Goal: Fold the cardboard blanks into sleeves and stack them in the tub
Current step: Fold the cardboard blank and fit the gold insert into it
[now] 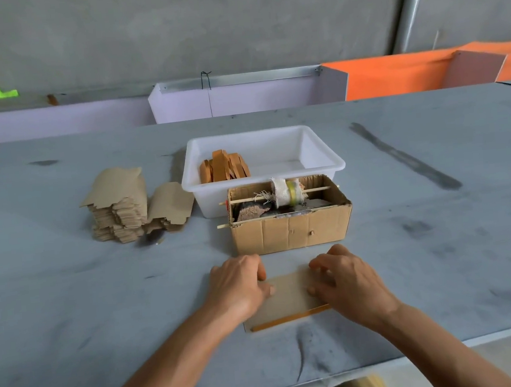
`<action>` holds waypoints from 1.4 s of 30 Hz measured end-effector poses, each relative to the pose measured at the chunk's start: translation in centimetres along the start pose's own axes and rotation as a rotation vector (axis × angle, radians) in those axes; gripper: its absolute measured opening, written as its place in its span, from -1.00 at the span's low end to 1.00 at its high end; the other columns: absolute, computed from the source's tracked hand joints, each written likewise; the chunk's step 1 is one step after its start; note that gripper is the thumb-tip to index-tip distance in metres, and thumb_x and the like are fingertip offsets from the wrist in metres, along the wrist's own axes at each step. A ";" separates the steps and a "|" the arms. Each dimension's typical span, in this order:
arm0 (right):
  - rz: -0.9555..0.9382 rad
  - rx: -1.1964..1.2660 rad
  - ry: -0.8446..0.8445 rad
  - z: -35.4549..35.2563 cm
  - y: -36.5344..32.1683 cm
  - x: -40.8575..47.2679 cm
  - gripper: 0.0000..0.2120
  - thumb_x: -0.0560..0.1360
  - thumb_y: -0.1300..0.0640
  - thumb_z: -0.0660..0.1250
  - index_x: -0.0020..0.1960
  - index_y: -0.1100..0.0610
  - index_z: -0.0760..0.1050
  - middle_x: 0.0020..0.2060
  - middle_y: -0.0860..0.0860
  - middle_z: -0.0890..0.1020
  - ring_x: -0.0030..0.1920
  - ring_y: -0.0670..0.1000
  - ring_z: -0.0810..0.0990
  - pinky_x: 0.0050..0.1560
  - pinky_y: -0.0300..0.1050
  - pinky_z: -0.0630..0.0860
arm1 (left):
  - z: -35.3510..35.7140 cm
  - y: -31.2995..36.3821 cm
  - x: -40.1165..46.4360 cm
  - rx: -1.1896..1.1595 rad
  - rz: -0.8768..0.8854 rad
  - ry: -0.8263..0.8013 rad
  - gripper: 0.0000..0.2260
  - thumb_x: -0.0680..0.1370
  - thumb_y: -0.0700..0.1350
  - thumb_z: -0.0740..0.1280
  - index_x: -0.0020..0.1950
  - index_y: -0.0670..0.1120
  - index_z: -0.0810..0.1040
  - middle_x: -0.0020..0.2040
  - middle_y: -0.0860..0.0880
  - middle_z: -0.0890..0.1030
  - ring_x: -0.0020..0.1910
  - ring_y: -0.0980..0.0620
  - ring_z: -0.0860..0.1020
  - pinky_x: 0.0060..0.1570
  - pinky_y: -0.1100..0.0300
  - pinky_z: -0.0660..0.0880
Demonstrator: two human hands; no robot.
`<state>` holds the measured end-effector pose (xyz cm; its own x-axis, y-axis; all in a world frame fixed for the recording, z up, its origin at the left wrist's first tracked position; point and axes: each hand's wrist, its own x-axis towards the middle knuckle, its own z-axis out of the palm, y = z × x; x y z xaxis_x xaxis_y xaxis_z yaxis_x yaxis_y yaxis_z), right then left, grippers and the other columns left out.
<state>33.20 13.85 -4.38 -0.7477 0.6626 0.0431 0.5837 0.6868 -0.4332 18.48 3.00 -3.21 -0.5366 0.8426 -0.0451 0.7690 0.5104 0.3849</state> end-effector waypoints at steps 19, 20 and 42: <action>-0.213 0.059 0.070 -0.2 -0.1 2.6 -0.81 0.50 0.20 0.36 0.08 0.05 0.65 0.02 -0.03 0.65 0.07 -0.03 0.45 0.00 -0.31 0.35 | -0.6 -1.1 1.5 -0.249 0.098 -0.076 -0.86 0.43 -0.20 0.46 -0.20 -0.01 0.54 -0.34 0.12 0.50 -0.35 0.17 0.45 -0.26 0.29 0.44; -0.220 0.047 0.075 -0.3 0.0 2.7 -0.83 0.50 0.19 0.37 0.05 0.05 0.66 -0.01 -0.04 0.65 0.04 -0.04 0.45 -0.01 -0.31 0.36 | -0.6 -1.2 1.6 -0.250 0.110 -0.051 -0.87 0.43 -0.21 0.46 -0.19 -0.01 0.56 -0.35 0.13 0.50 -0.36 0.18 0.45 -0.26 0.30 0.43; -0.699 -0.524 0.246 -0.6 0.0 1.6 -0.80 0.16 0.38 0.48 -0.44 0.14 0.53 -0.45 0.02 0.48 -0.32 0.09 0.53 -0.35 -0.13 0.45 | -0.9 -1.1 -0.1 0.374 0.661 0.209 -0.91 0.16 -0.31 0.38 -0.48 -0.14 0.55 -0.46 -0.04 0.45 -0.43 -0.02 0.49 -0.53 0.26 0.37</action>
<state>32.14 15.11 -3.82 -0.9320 0.0474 0.3594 0.1362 0.9645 0.2261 17.41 2.18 -2.84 0.0471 0.9608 0.2733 0.9974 -0.0302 -0.0656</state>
